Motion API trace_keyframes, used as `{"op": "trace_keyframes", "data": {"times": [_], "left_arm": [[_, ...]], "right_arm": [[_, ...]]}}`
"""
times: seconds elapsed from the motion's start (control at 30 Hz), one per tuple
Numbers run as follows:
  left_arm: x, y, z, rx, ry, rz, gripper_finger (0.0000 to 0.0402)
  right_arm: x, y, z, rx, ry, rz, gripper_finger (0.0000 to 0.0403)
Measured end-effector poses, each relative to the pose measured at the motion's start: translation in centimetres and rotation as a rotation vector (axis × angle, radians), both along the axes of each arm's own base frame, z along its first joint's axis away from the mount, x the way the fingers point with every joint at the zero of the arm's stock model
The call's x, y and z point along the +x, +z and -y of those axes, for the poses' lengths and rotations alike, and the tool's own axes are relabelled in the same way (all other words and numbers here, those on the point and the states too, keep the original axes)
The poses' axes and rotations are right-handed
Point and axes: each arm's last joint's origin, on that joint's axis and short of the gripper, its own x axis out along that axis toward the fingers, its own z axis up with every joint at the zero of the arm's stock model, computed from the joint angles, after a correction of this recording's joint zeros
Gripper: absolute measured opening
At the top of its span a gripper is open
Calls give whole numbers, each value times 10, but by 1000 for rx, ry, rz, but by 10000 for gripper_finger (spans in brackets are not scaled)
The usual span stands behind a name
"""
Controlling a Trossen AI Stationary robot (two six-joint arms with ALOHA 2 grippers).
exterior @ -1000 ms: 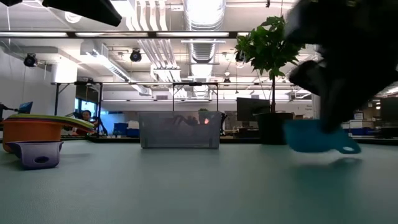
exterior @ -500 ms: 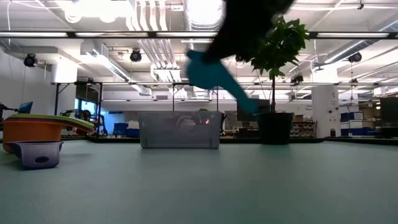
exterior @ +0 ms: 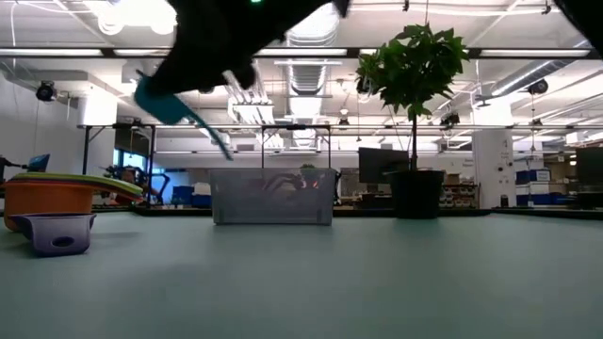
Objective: Nest measuring cups in basket
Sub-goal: Stack the blue measuring cup into the yellow measuring cup
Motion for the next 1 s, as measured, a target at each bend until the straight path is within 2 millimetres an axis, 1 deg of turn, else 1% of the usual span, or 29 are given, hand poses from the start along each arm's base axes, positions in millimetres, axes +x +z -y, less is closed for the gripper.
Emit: {"op": "trace_keyframes", "data": {"times": [0.1,0.23,0.37,0.47,0.63,0.73,0.9,1.0], "left_arm": [[-11,-3,2,1,-43,-1,42],[-22,2,4,-34,-85,28,42],[-31,8,3,-57,-100,93,42],[-37,11,1,-76,-109,130,42],[-45,11,-4,-106,-119,158,42],[-46,13,-7,-125,-117,172,42],[-46,13,-7,-128,-117,174,42],[-45,12,-5,-120,-117,169,42]], "right_arm": [[22,3,9,-29,-6,41,9],[45,2,24,-48,-26,79,9],[62,-4,36,-51,-43,101,9],[73,-8,42,-49,-54,122,9],[88,-21,44,-48,-62,144,9],[95,-27,44,-39,-64,178,9],[101,-35,43,-31,-63,237,9],[102,-36,42,-17,-36,259,9]]}}
